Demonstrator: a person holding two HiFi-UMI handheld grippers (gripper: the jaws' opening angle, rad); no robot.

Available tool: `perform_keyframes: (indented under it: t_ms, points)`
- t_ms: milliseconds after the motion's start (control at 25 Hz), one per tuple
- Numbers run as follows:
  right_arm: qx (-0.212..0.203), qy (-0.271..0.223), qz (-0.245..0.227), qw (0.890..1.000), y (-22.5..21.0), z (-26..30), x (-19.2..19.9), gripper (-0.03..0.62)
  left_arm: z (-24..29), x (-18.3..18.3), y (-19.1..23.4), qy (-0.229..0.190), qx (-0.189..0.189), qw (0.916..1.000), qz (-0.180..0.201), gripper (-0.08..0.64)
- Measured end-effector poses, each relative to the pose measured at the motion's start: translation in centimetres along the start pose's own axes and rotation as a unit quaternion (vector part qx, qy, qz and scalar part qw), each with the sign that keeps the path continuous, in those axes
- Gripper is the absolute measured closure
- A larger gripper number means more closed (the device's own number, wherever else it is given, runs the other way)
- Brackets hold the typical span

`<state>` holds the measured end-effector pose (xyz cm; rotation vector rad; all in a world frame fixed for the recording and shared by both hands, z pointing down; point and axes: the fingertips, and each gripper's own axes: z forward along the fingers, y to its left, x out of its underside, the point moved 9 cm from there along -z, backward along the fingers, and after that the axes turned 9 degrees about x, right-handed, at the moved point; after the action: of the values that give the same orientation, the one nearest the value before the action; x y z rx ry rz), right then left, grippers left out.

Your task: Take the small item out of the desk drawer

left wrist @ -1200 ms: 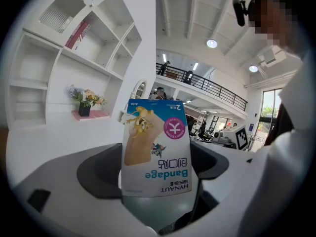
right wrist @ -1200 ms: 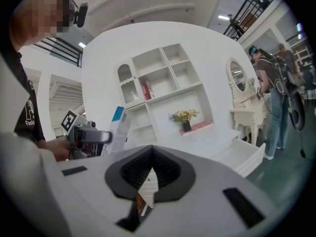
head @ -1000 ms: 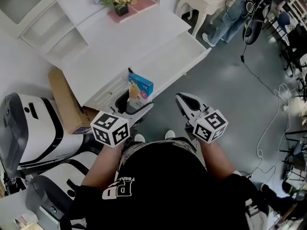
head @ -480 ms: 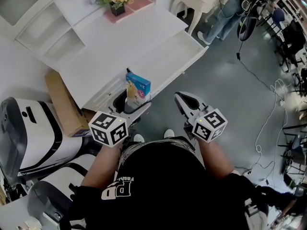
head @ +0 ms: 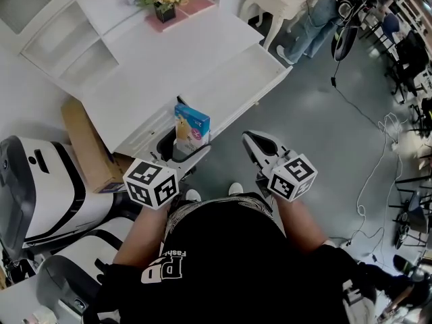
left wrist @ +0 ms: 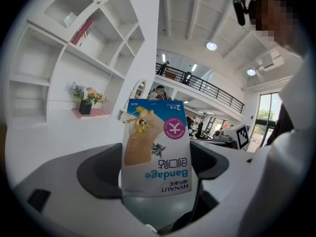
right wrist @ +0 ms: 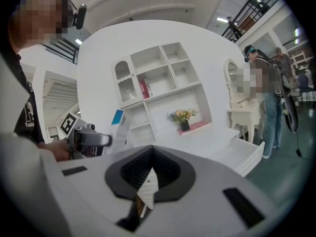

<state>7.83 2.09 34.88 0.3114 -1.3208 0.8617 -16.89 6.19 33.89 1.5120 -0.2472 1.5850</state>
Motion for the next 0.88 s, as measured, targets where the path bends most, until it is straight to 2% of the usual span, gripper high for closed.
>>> perform_keyframes:
  t_ms: [880]
  points:
    - [-0.005,0.008,-0.006,1.000,-0.12,0.18,0.31,0.584,0.01,0.19,-0.02,-0.003,-0.005,1.0000,-0.002,0.135]
